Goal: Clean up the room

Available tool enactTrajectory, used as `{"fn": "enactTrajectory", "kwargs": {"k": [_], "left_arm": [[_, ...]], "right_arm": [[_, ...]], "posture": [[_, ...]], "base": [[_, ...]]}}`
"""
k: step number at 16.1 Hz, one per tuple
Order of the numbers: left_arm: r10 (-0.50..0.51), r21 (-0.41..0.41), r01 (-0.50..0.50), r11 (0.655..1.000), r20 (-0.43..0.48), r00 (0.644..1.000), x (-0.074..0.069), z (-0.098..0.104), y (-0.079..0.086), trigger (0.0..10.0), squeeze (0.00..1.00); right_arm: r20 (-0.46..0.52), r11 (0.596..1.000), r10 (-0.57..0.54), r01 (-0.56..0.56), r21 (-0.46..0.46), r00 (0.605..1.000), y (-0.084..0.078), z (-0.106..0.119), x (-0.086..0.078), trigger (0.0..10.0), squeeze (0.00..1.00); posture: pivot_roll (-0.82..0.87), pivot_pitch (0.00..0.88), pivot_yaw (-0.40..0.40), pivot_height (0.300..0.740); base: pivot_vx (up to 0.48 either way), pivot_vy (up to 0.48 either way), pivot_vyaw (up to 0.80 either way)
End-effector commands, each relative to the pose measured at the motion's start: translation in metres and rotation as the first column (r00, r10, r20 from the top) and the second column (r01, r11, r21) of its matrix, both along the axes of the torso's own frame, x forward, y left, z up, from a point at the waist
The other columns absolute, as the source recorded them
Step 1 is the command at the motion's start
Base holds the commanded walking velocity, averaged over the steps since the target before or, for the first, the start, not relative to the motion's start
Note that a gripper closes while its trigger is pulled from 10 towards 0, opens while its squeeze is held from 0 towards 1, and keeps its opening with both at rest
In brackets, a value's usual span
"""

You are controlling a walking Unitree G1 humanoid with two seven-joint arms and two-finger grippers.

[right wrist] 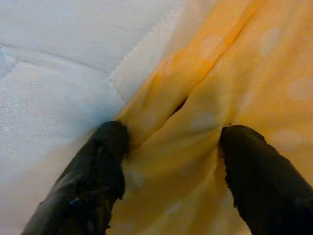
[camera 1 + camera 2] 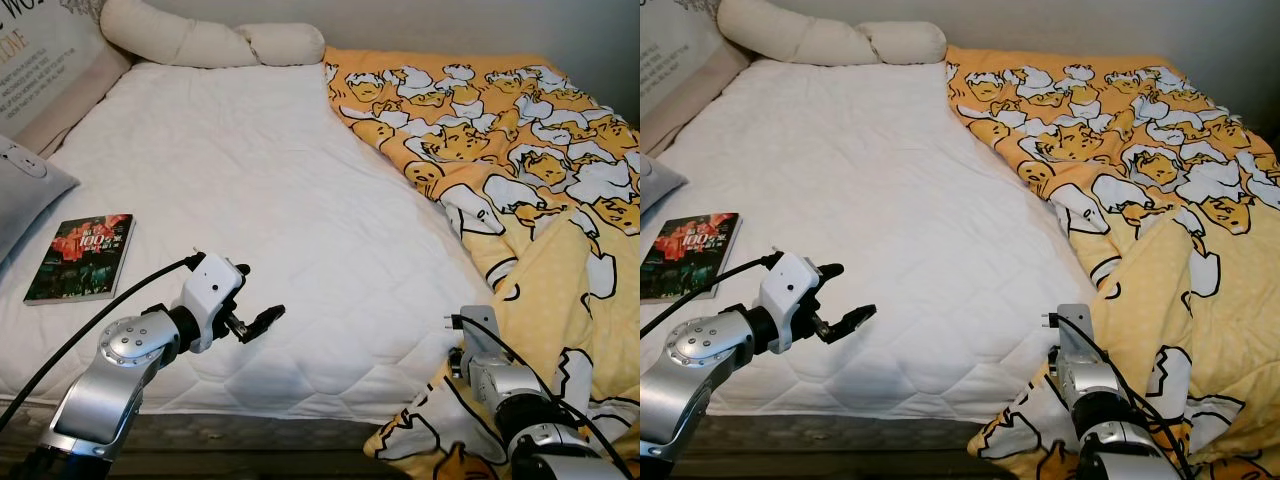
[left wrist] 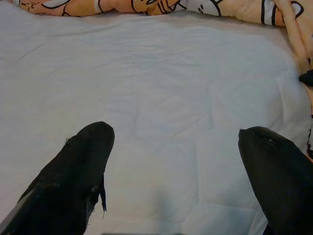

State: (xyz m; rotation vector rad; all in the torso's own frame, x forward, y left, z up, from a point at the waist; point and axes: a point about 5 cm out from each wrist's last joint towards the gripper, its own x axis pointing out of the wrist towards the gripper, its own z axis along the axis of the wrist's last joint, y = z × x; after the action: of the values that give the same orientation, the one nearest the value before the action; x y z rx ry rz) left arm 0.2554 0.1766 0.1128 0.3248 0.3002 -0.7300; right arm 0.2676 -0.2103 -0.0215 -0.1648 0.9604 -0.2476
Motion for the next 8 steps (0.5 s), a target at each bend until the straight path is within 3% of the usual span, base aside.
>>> {"fn": "enactTrajectory", "kwargs": {"k": [1, 5, 8], "left_arm": [[-0.008, -0.001, 0.008, 1.000, -0.016, 1.000, -0.0001, -0.0001, 0.0023, 10.0, 0.10], [-0.023, -0.003, 0.023, 1.000, -0.018, 1.000, 0.0029, 0.0003, 0.0006, 10.0, 0.10], [-0.027, 0.000, 0.027, 1.000, -0.017, 0.999, 0.0058, 0.0007, -0.0009, 10.0, 0.10]], "right_arm": [[0.004, 0.998, -0.015, 0.015, 0.068, 1.000, 0.0022, -0.0011, 0.0013, 0.0, 0.00], [0.009, 0.977, -0.090, 0.086, 0.197, 0.996, 0.0012, -0.0089, -0.0047, 0.0, 0.00], [0.009, 0.967, -0.105, 0.100, 0.236, 0.994, -0.0022, -0.0101, -0.0062, 0.0, 0.00]], "posture": [[0.01, 0.000, -0.007, 0.740], [0.00, 0.000, 0.002, 0.740], [0.00, 0.000, 0.007, 0.740]], "base": [[0.000, 0.000, 0.00], [0.000, 0.000, 0.00], [0.000, 0.000, 0.00]]}}
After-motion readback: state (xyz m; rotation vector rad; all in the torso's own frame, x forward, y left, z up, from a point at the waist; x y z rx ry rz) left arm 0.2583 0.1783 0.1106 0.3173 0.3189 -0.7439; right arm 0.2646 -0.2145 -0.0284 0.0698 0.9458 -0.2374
